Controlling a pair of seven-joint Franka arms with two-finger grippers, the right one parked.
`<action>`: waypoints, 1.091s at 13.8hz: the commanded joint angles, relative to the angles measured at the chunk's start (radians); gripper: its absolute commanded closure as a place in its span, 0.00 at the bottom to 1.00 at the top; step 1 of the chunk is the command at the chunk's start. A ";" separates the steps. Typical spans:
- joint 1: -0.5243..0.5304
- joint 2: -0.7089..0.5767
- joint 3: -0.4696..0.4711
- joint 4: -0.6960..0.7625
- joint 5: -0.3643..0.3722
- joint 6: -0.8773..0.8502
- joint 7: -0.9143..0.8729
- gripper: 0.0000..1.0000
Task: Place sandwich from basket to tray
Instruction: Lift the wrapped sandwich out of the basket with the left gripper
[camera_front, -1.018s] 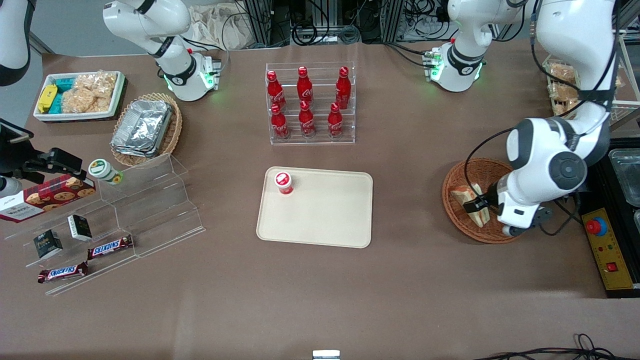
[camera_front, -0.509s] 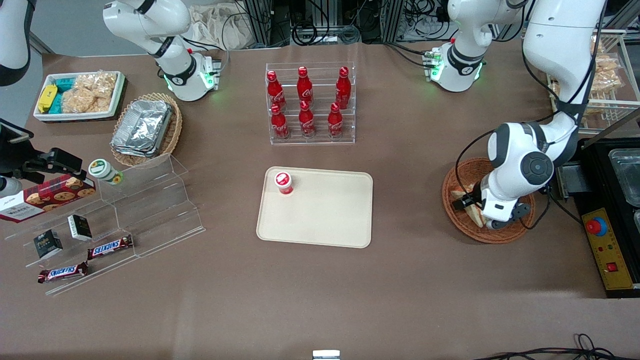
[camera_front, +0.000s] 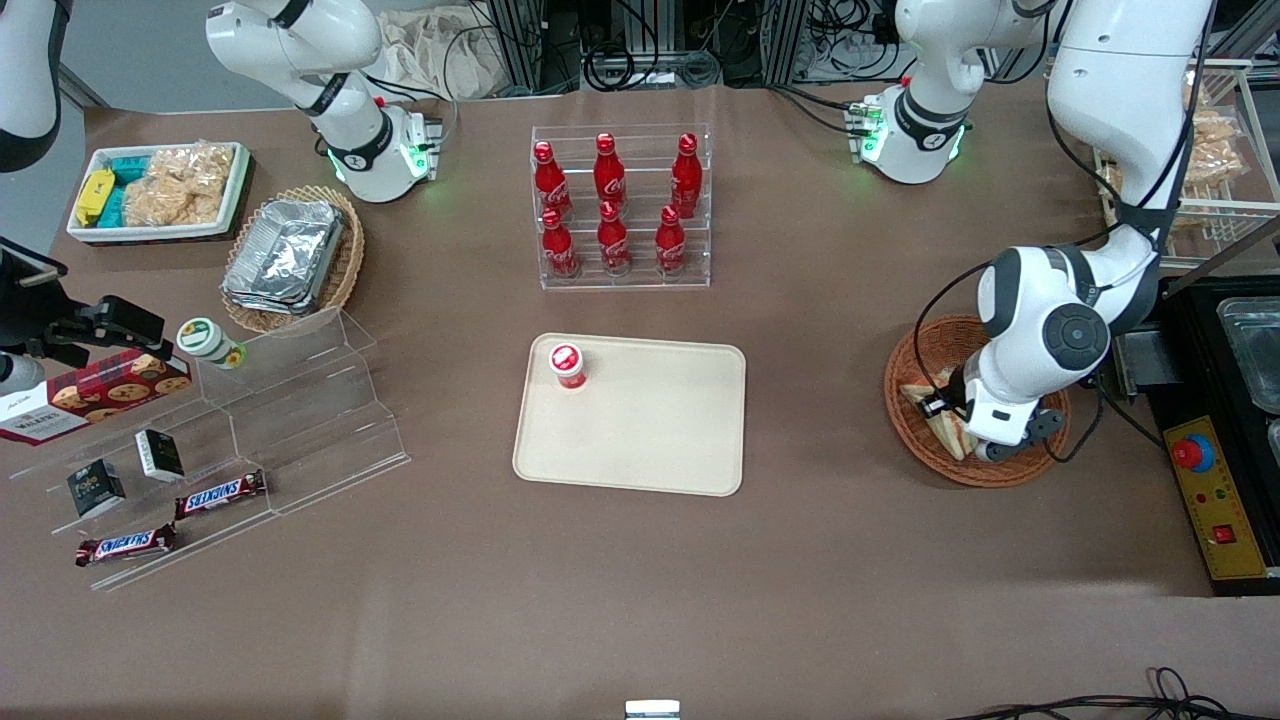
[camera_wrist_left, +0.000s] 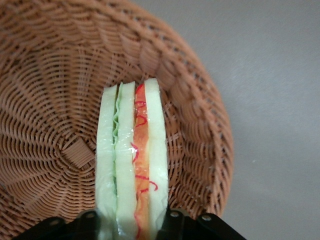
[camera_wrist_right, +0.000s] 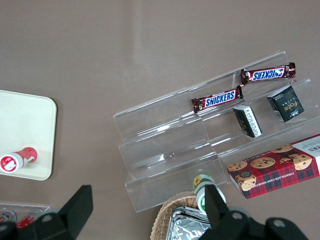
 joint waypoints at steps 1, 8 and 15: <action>-0.001 -0.071 0.002 0.054 0.017 -0.089 0.000 0.82; -0.009 -0.149 -0.077 0.528 0.037 -0.725 0.005 0.82; -0.011 -0.160 -0.428 0.777 0.113 -0.984 -0.233 0.82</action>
